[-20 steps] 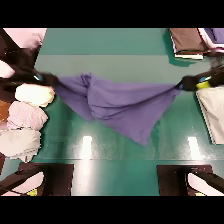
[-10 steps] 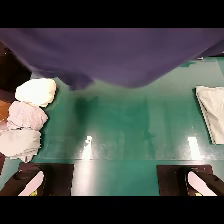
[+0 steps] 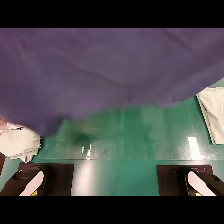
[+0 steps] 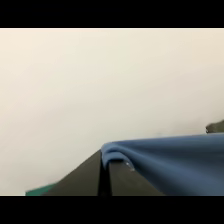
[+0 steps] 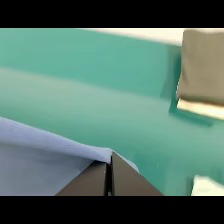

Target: Fold the shirts.

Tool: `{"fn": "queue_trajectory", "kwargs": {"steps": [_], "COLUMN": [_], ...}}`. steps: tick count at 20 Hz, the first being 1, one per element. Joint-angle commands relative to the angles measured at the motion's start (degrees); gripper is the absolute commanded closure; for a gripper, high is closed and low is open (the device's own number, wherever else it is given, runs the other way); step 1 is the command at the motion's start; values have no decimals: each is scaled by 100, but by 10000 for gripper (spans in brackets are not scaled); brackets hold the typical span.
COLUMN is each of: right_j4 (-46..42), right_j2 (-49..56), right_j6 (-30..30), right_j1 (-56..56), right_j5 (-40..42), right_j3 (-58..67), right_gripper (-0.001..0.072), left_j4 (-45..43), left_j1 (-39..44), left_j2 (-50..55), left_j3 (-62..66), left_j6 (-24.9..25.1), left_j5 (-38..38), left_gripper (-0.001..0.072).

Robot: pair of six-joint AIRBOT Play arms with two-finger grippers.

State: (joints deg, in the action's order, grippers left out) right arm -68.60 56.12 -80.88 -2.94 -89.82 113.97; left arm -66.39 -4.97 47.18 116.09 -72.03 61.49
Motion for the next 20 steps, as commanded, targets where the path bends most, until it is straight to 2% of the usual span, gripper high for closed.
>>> {"fn": "queue_trajectory", "kwargs": {"steps": [1,5,9,13,15,18,19,20], "right_j4": [-50,-48,-48,-42,-44,9,9,0], "right_j2": [435,1530,2645,3517,3884,4269,4350,4413], "right_j6": [-50,-48,-33,-11,-11,-68,-98,-98], "right_j1": [-2,0,57,256,367,402,400,376], "right_j5": [-485,-643,-125,1196,1528,1670,1609,1504], "right_j3": [-546,-1283,-2092,-2376,-2151,-1657,-1502,-1340], "right_gripper": [698,698,698,698,698,686,510,278], "left_j4": [153,321,713,1102,1298,1279,1250,1180], "left_j1": [-4,0,0,0,0,-9,-7,-9], "left_j2": [188,903,2164,3558,3945,4063,4061,4061], "left_j3": [-1043,-2837,-3910,-3965,-3967,-3965,-3926,-3845], "left_j6": [2,63,586,802,800,791,782,697], "left_j5": [533,789,544,-411,-868,-1145,-1110,-990], "left_gripper": [680,679,679,679,679,665,427,217]}}
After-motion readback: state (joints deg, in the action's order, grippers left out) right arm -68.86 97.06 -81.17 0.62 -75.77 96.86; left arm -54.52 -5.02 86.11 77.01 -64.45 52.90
